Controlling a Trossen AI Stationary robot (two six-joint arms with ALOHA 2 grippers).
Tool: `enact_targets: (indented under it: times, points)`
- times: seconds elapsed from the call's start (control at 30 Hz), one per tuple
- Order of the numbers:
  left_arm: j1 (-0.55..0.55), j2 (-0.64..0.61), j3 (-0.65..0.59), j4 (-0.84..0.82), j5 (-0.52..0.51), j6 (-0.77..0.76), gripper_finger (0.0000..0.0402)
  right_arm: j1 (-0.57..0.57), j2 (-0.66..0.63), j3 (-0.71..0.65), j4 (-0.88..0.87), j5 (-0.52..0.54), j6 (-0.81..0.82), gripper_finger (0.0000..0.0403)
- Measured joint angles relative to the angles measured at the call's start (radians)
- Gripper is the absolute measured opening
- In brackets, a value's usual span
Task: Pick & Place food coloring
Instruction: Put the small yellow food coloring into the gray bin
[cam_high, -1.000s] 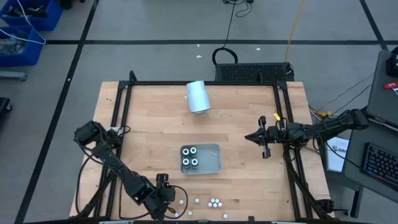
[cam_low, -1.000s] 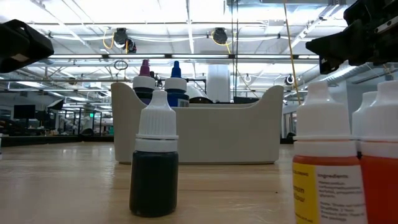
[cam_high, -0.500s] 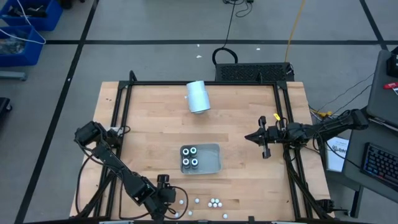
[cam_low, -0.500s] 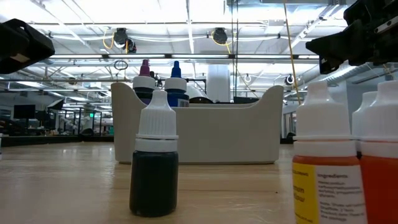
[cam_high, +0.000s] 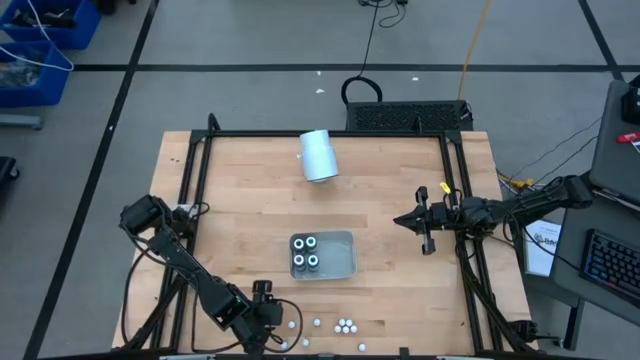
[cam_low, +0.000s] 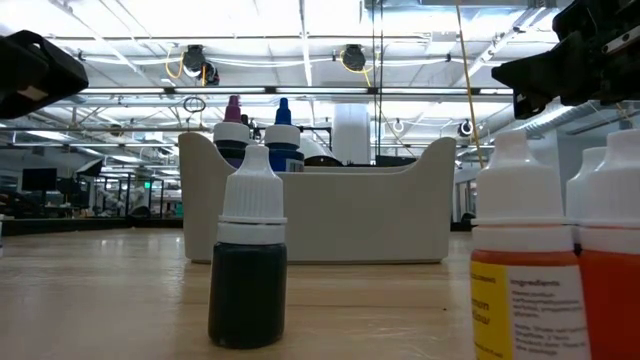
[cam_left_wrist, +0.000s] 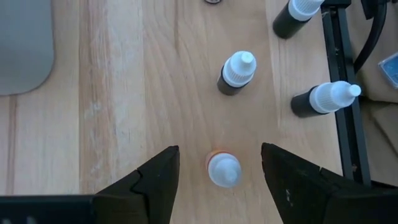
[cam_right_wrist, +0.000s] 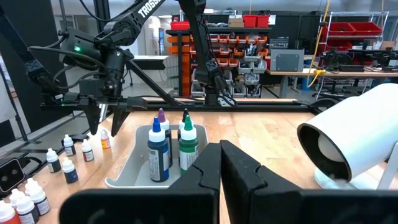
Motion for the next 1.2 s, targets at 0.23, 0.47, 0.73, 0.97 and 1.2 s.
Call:
enact_targets:
  times: [0.23, 0.47, 0.73, 0.97, 1.2]
  points:
    - [0.0, 0.0, 0.0, 0.0, -0.001, -0.011, 0.023, 0.0, 0.0, 0.0, 0.0, 0.0, 0.0, 0.0]
    - [-0.005, 0.0, 0.0, 0.003, -0.027, -0.042, 0.023, 0.0, 0.0, 0.0, 0.0, 0.0, 0.0, 0.0]
    - [-0.008, 0.068, 0.0, 0.072, 0.034, -0.037, 0.023, 0.0, 0.0, 0.0, 0.001, 0.0, 0.0, 0.0]
    - [-0.005, 0.071, 0.0, 0.064, 0.034, -0.029, 0.023, 0.0, 0.002, 0.0, 0.007, 0.0, 0.0, 0.0]
    - [-0.005, 0.019, 0.0, 0.061, 0.052, -0.029, 0.023, 0.0, 0.003, 0.0, 0.007, 0.0, 0.0, 0.0]
